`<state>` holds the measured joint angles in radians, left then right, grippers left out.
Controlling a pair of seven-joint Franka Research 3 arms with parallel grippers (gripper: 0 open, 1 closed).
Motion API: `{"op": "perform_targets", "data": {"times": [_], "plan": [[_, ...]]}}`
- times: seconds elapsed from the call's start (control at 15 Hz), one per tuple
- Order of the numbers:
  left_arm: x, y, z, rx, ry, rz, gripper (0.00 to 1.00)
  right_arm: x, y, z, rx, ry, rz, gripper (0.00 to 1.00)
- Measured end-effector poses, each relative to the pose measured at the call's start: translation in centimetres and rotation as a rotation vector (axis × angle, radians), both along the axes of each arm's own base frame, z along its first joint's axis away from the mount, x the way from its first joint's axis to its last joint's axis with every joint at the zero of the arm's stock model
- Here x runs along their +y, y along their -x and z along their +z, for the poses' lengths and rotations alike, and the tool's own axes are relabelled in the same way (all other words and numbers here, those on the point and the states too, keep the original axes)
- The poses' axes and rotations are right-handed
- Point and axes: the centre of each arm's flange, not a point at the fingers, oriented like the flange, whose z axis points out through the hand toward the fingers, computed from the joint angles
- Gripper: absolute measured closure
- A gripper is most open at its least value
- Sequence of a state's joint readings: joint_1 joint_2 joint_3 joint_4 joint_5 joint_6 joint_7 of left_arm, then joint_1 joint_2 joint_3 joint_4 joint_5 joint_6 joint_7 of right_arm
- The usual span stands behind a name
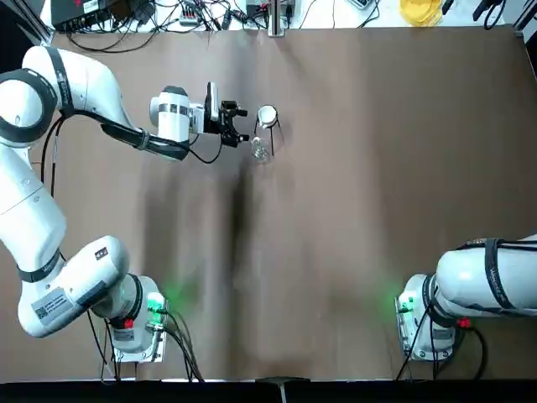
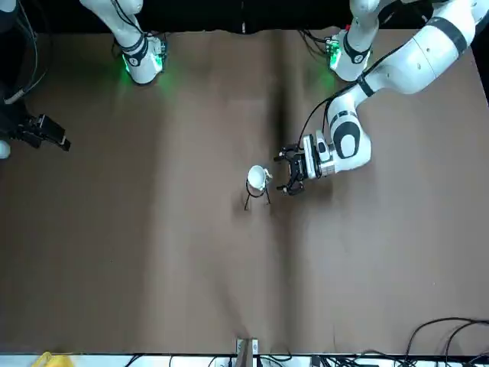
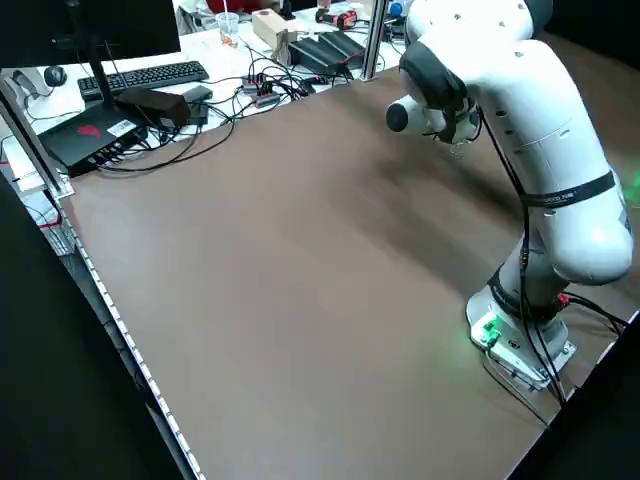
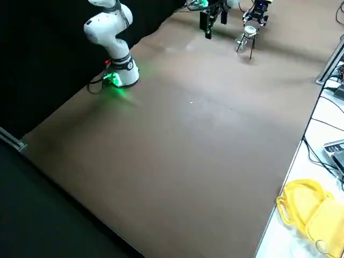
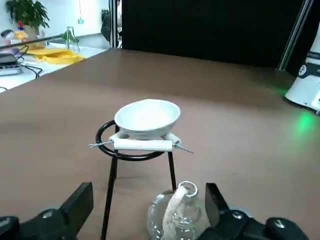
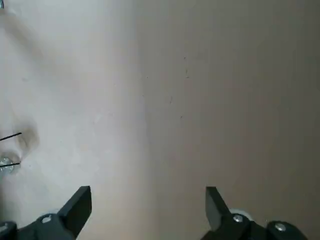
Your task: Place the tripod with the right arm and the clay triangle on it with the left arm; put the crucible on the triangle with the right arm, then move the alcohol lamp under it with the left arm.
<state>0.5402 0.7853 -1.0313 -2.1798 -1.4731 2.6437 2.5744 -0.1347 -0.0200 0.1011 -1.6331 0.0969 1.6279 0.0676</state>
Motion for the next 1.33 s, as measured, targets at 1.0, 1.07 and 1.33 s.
{"op": "perform_targets", "data": {"times": [1.0, 1.07, 1.33], "plan": [[2.0, -1.1, -0.9, 0.026, 0.151, -0.488, 0.01, 0.2, -0.5, 0.4, -0.048, -0.002, -0.001, 0.00], [2.4, -0.8, -1.6, 0.021, 0.154, -0.496, 0.01, 0.2, -0.5, 0.4, -0.048, -0.002, -0.001, 0.00], [3.8, -0.2, -4.3, 0.036, 0.125, -0.495, 0.01, 0.2, -0.5, 0.4, -0.047, -0.002, -0.001, 0.00]]}}
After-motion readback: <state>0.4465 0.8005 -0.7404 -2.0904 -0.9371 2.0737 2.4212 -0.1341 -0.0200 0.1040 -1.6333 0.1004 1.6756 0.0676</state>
